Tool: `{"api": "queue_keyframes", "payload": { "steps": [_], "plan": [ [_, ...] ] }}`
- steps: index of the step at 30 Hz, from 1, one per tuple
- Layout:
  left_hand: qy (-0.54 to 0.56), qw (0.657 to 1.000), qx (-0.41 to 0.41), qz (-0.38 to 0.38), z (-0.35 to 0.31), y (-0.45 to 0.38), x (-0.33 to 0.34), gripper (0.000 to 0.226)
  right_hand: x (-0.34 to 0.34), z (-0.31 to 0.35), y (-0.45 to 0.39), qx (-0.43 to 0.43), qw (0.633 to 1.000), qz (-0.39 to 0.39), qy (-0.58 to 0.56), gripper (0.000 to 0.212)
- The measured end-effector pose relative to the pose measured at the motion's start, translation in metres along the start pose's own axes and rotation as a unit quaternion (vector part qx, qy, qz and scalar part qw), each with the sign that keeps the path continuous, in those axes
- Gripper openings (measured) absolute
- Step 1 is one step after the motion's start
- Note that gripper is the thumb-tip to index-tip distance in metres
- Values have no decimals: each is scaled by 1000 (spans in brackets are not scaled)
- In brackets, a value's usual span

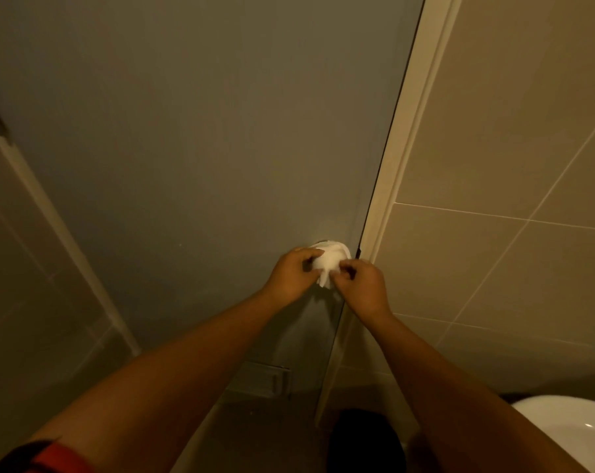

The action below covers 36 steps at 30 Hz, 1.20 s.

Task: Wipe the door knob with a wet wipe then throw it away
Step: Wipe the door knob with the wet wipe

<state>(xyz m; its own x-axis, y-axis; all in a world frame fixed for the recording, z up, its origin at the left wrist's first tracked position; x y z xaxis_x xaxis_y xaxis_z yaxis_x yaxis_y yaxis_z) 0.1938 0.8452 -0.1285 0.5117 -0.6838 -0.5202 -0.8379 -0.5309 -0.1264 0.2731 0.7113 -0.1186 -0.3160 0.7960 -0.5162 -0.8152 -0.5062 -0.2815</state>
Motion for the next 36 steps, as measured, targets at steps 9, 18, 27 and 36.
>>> {"api": "queue_keyframes", "payload": {
  "steps": [9, 18, 27, 36],
  "plan": [
    [16, 999, -41, -31, 10, 7, 5, 41, 12, 14, -7, -36, 995, 61, 69, 37],
    [11, 998, -55, -24, 6, 8, 0, 45, 12, 5, -4, -5, 998, 48, 33, 43],
    [-9, 996, -66, -67, 12, 19, -8, 39, 2, 0, 6, 0, 999, 34, 26, 17],
    [-152, 987, 46, -27, -9, 37, -17, 28, -4, 20, 36, -3, 998, 39, 58, 3]
  ]
}}
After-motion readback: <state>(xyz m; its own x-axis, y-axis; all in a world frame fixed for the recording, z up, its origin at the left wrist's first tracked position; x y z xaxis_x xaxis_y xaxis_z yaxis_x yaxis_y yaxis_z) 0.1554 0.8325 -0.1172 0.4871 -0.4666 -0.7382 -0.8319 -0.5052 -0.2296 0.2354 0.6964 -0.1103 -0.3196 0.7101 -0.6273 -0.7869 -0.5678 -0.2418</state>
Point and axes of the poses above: each hand's wrist, its own y-axis away from the middle knuckle, its own x-axis out of the palm, z = x × y, the point moved 10 cm from there along -y, towards the middle knuckle, and after that the axes turned 8 degrees about -y, right-handed, at the moved point
